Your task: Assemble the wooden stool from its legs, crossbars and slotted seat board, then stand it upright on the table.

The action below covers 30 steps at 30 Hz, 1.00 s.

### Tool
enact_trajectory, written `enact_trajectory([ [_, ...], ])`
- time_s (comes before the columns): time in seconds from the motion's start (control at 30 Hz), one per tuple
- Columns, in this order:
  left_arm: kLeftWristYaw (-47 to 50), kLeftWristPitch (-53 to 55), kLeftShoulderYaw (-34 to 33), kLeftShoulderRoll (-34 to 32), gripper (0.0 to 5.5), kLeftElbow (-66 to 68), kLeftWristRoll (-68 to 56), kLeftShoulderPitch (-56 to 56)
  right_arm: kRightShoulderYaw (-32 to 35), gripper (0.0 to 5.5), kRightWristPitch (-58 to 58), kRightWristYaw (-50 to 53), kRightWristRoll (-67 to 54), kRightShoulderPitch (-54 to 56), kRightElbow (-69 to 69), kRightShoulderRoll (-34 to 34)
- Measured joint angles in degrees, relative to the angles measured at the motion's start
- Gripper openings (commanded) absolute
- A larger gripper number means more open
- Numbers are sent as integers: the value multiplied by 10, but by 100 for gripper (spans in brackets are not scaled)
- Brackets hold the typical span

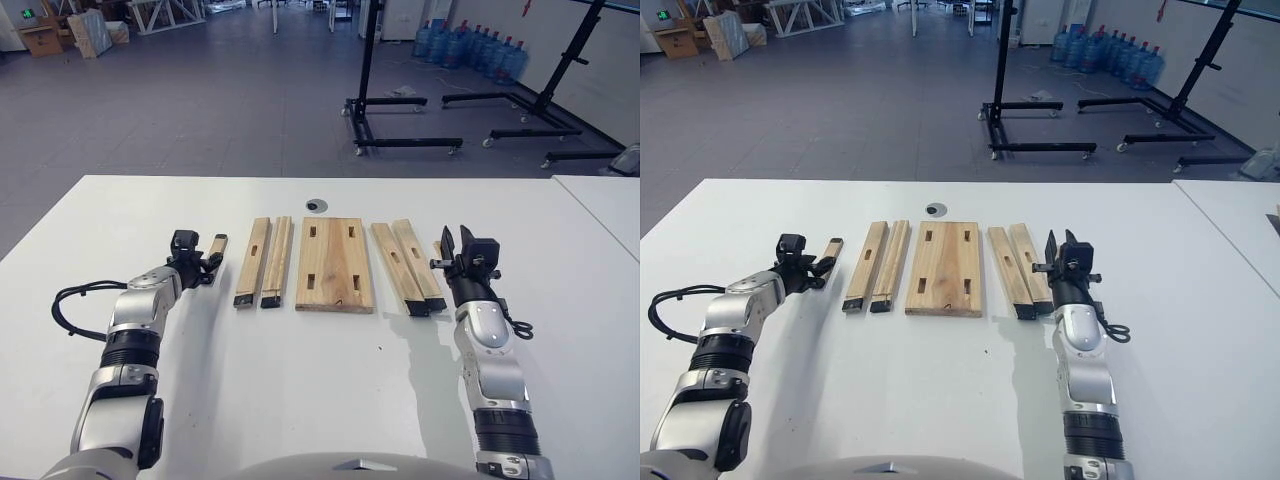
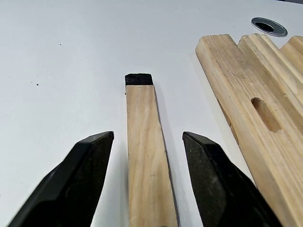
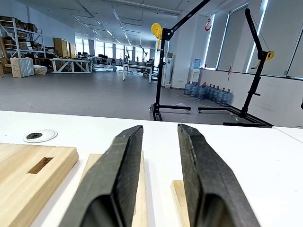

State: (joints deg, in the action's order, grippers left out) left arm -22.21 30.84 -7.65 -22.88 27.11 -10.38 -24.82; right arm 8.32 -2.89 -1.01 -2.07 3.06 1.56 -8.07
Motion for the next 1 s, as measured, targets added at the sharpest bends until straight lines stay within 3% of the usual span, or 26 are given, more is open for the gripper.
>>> enact_trajectory([
  [0.37, 0, 41, 19, -13, 127, -2, 18, 2, 1, 135, 4, 9, 10, -3, 7, 0],
  [0.57, -13, 57, 35, -14, 127, -44, 20, 18, 0, 135, 5, 13, 13, -3, 12, 1],
  [0.67, 73, 2, 4, -2, 127, -93, 42, 18, 7, 135, 36, -3, -7, 5, 19, -3],
  [0.77, 102, -67, 4, 2, 127, -207, 53, -29, 24, 135, 121, -57, -126, 48, 69, -9],
  [1.0, -29, -97, 117, 43, 127, -402, -16, -36, 49, 135, 366, -100, -569, 93, 203, 2],
])
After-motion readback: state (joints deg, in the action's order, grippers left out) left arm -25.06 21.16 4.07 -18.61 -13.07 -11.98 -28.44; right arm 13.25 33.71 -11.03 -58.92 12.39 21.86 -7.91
